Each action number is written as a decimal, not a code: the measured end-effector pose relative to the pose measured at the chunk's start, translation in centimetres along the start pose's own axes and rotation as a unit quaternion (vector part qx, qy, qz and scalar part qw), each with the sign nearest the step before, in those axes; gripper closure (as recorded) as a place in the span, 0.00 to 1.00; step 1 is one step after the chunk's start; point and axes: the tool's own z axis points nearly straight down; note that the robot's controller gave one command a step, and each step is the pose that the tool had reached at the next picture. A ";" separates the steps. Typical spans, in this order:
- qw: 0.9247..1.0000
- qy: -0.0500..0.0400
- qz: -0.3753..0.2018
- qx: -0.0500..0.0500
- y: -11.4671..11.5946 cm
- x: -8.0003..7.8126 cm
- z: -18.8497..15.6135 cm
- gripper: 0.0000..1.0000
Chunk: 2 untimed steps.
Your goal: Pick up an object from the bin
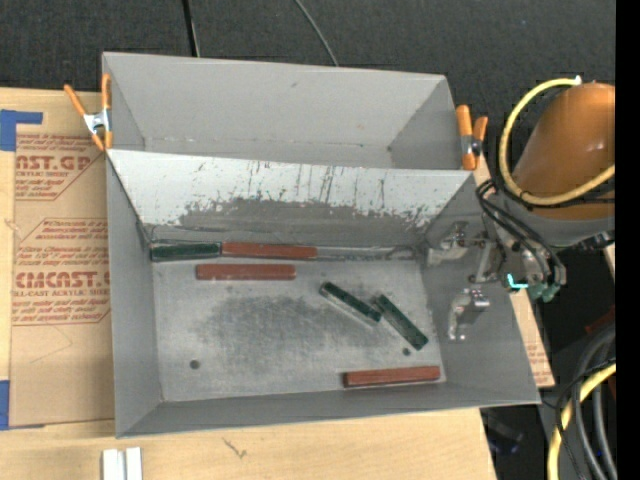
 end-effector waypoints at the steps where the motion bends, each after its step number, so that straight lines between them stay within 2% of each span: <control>1: 1.000 -0.004 -0.001 0.001 0.0 -0.2 -0.4 0.00; 2: 1.000 -0.008 0.003 0.002 0.0 -0.9 3.8 0.00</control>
Offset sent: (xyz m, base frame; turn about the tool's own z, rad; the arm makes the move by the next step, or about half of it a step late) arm 0.0161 0.0015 -0.1287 0.0189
